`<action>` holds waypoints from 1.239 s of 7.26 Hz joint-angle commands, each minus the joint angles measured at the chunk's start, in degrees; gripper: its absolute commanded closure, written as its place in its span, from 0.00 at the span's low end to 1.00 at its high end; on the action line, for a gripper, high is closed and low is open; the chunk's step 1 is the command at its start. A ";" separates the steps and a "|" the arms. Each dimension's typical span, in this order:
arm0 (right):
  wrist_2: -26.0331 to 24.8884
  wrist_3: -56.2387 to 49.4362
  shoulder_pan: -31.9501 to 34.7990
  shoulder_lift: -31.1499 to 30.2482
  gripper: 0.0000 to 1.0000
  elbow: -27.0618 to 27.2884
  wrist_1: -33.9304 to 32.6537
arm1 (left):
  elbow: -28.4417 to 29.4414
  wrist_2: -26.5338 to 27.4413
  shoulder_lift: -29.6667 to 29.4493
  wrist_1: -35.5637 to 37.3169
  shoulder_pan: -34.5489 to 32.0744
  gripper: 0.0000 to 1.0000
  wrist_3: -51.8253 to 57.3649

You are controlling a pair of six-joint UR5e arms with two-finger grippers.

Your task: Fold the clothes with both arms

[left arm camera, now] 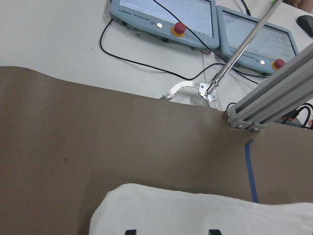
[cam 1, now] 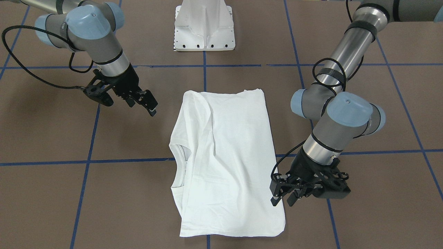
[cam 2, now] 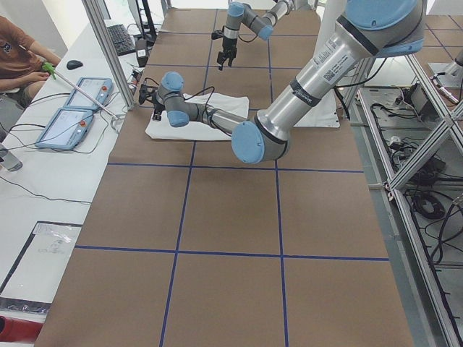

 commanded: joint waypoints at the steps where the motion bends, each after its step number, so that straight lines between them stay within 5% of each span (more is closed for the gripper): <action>1: -1.68 -0.64 -3.65 4.36 0.00 -0.68 -0.39 | -8.68 -3.95 6.49 0.10 -0.28 0.41 -0.19; 3: -1.24 -6.84 -5.06 8.40 0.00 -3.14 -0.83 | -11.25 -3.95 9.05 0.10 -0.36 0.41 -0.19; 5: -0.19 -28.48 -5.77 9.21 0.09 -4.64 -0.66 | -14.76 -3.95 12.39 0.10 -0.37 0.40 -0.28; 7: 6.90 -47.40 -5.95 9.38 0.18 -5.26 -1.01 | -15.83 -3.95 13.72 0.02 -0.45 0.39 -2.81; 9: 6.59 -53.44 -8.31 11.56 0.27 -9.44 -1.10 | -17.05 -3.95 15.99 0.02 -0.37 0.38 -3.70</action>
